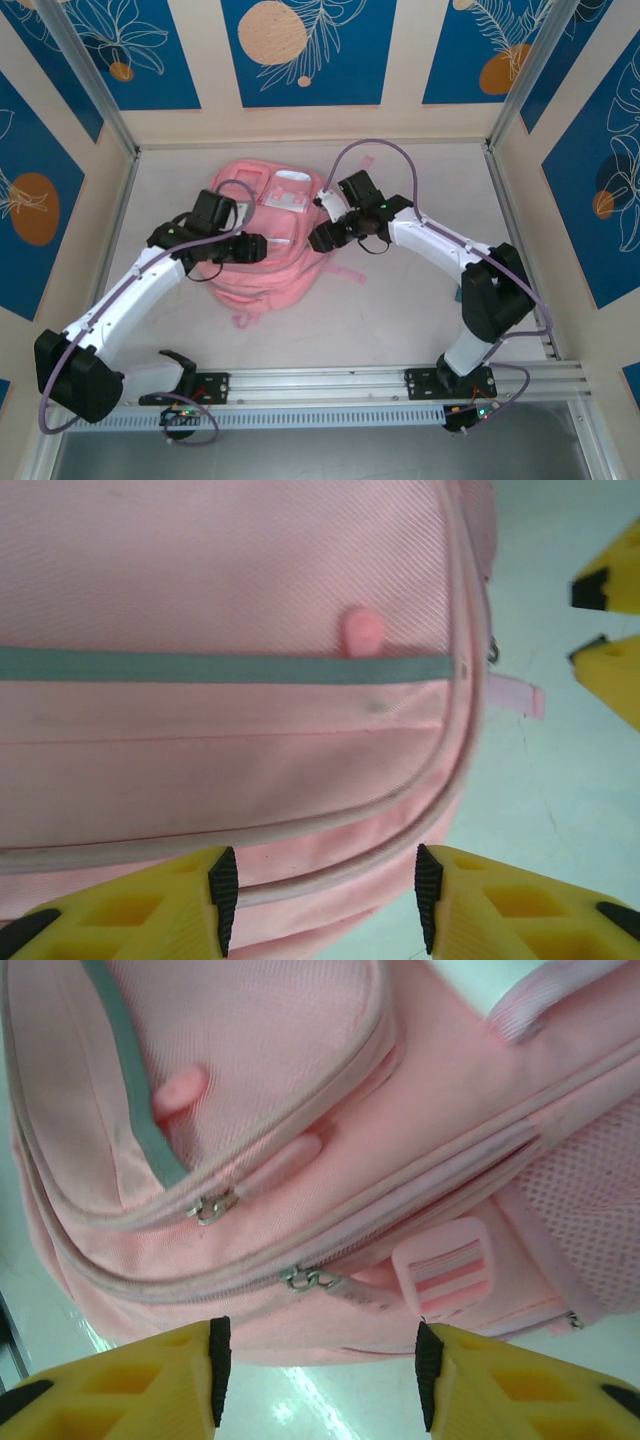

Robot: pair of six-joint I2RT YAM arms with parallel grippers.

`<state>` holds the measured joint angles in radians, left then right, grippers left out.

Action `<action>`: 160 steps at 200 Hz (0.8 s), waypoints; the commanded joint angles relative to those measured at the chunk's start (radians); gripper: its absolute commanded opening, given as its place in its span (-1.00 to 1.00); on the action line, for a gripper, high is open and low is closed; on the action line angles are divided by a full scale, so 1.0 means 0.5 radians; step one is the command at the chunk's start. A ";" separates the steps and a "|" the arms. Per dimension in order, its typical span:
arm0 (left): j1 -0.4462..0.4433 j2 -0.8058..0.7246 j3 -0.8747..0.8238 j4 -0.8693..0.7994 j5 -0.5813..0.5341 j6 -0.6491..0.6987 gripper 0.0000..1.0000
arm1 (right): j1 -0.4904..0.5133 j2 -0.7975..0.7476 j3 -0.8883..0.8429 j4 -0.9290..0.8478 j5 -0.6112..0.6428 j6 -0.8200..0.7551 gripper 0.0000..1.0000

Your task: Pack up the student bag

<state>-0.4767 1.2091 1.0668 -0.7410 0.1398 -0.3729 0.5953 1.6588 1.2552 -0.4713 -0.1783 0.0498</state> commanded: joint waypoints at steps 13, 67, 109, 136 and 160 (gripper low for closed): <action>-0.189 0.037 0.002 0.003 -0.190 0.171 0.00 | 0.006 0.122 -0.010 0.001 -0.156 -0.212 0.01; -0.329 0.122 -0.047 0.052 -0.260 0.320 0.02 | 0.007 0.259 0.080 0.022 -0.195 -0.387 -0.06; -0.328 0.139 -0.073 0.083 -0.273 0.336 0.04 | 0.009 0.252 0.102 0.047 -0.286 -0.467 -0.11; -0.327 0.131 -0.087 0.083 -0.277 0.353 0.04 | -0.010 0.196 0.061 0.106 -0.381 -0.463 -0.02; -0.327 0.127 -0.094 0.083 -0.280 0.356 0.05 | -0.012 0.237 0.085 0.101 -0.416 -0.461 0.08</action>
<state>-0.6327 1.2766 1.0336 -0.7105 0.0166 -0.2241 0.5922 1.7878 1.2774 -0.4335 -0.3191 -0.1585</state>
